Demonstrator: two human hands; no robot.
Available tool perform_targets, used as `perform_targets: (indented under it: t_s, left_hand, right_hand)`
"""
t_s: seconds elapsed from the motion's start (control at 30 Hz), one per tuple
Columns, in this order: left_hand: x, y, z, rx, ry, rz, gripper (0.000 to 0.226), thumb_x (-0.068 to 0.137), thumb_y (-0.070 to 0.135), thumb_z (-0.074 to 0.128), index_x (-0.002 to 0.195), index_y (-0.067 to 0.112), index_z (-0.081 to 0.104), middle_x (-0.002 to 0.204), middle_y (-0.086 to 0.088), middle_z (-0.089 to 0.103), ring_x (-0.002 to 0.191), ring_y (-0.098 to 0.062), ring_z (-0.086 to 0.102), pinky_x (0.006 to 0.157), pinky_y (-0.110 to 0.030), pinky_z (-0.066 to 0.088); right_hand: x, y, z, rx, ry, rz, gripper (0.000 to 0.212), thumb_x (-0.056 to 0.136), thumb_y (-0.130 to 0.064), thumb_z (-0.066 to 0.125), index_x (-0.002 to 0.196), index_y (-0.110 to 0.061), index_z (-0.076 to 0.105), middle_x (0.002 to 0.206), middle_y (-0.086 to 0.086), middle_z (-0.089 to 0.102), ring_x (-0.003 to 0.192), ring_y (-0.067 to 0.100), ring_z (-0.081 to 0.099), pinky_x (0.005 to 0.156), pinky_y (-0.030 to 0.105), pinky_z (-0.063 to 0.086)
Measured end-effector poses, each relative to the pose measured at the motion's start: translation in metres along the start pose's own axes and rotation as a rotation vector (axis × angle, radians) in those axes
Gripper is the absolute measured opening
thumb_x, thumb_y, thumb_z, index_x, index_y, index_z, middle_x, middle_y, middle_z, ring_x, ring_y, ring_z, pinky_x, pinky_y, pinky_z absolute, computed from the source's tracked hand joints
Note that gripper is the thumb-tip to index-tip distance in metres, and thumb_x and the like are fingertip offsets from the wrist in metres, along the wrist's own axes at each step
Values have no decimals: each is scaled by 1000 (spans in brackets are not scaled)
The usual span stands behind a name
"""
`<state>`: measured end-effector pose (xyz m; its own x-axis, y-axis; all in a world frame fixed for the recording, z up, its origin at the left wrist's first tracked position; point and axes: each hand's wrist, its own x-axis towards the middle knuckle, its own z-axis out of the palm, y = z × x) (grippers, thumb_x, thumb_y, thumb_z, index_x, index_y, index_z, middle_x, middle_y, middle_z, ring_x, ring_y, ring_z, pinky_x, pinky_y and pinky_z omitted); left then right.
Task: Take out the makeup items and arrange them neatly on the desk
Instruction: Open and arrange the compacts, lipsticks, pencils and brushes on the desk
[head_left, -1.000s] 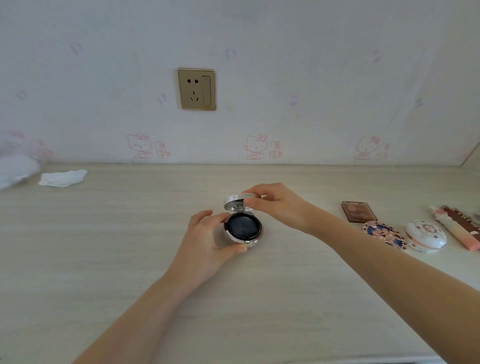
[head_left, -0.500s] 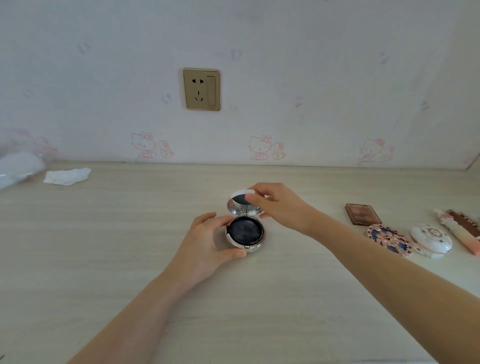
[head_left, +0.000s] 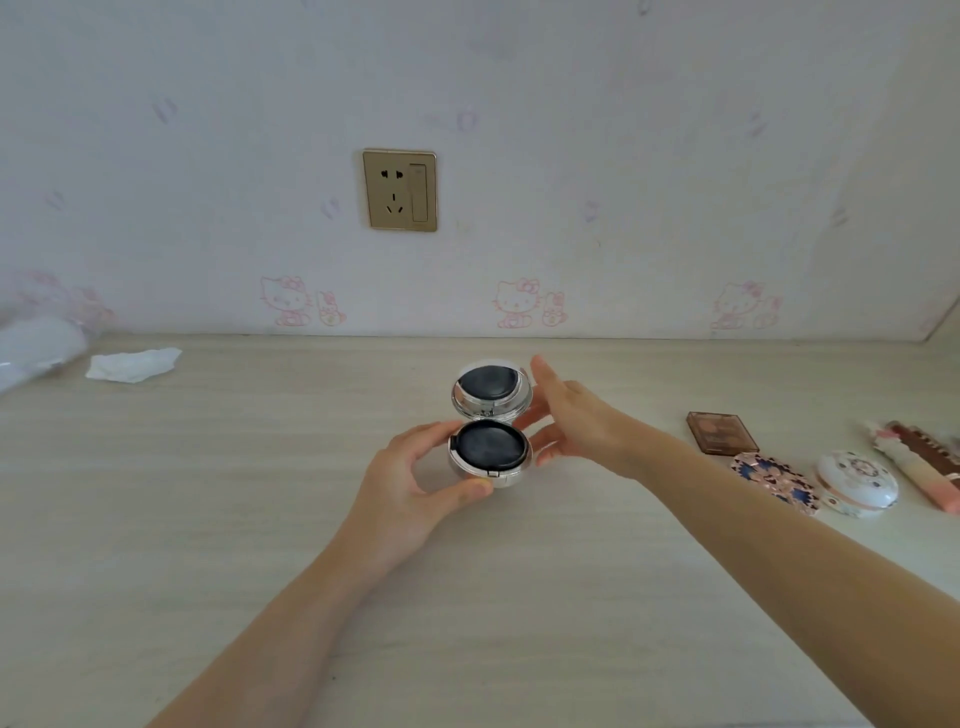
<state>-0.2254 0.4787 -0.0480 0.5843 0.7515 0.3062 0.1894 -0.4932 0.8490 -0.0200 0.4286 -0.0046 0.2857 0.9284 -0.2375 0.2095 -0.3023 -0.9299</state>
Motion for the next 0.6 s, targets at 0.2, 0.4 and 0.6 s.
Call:
perform_targets:
  t_s: [0.2, 0.4, 0.6]
  left_hand:
    - [-2, -2, 2, 41, -48, -50, 65, 65, 37, 85, 125, 35, 60, 132, 10, 54, 127, 2, 42, 110, -26, 31]
    - [1, -4, -2, 64, -55, -29, 63, 65, 40, 83, 124, 36, 60, 128, 15, 56, 123, 7, 43, 102, -10, 30]
    - [-1, -2, 1, 45, -43, -14, 64, 64, 43, 81, 124, 40, 58, 131, 16, 53, 126, 8, 40, 104, -12, 28]
  right_hand:
    - [16, -2, 5, 331, -67, 112, 73, 94, -66, 22, 116, -10, 63, 114, 16, 68, 105, 32, 66, 91, 40, 52]
    - [21, 1, 10, 200, -130, -10, 73, 89, -73, 22, 115, -20, 65, 113, 11, 70, 107, 27, 65, 97, 43, 50]
    - [24, 1, 2, 290, -176, 17, 83, 85, -76, 25, 138, -16, 46, 130, 7, 61, 113, 24, 63, 102, 46, 46]
